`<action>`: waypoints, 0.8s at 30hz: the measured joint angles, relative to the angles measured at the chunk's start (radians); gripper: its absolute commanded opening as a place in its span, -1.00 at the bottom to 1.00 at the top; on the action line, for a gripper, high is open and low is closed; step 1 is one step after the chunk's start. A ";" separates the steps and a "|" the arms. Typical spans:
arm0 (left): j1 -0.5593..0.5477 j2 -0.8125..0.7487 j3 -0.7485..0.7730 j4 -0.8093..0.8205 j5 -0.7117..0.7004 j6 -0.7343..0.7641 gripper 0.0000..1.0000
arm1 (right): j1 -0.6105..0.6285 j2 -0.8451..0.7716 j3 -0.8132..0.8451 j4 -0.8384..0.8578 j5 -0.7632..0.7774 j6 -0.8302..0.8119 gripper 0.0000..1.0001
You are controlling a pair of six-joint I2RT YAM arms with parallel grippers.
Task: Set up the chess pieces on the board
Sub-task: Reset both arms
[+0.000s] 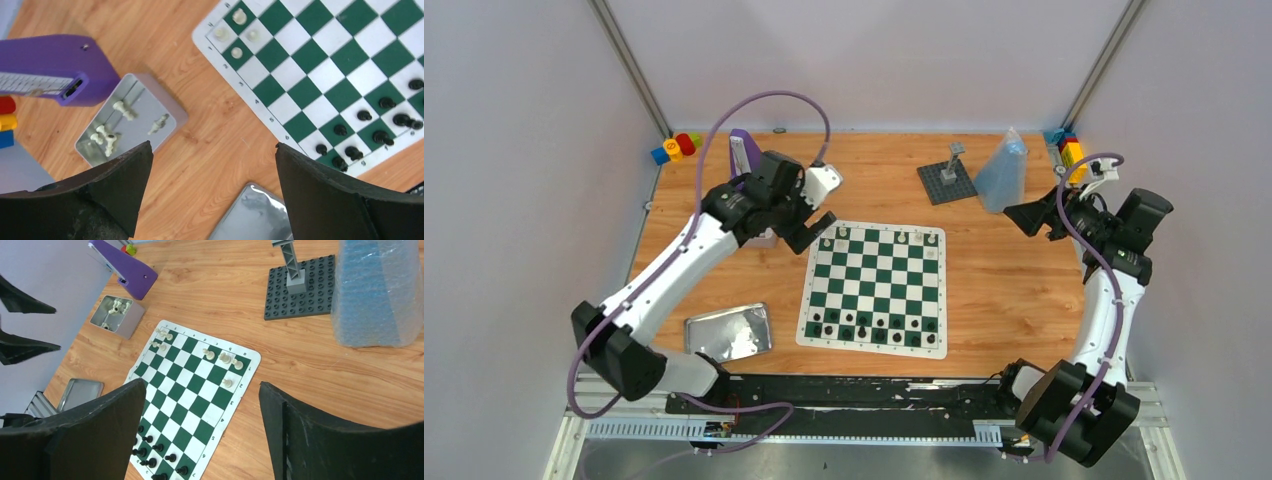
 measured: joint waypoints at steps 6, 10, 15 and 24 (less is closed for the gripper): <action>0.185 -0.225 -0.145 0.164 0.007 -0.052 1.00 | 0.000 -0.002 0.011 -0.051 0.031 -0.065 0.99; 0.322 -0.352 -0.261 0.290 -0.004 -0.093 1.00 | 0.000 -0.003 0.011 -0.104 0.045 -0.117 0.99; 0.420 -0.453 -0.419 0.409 -0.035 -0.154 1.00 | 0.000 -0.035 0.009 -0.176 0.060 -0.179 0.99; 0.438 -0.619 -0.507 0.458 -0.076 -0.170 1.00 | 0.000 -0.143 -0.039 -0.232 0.114 -0.232 0.99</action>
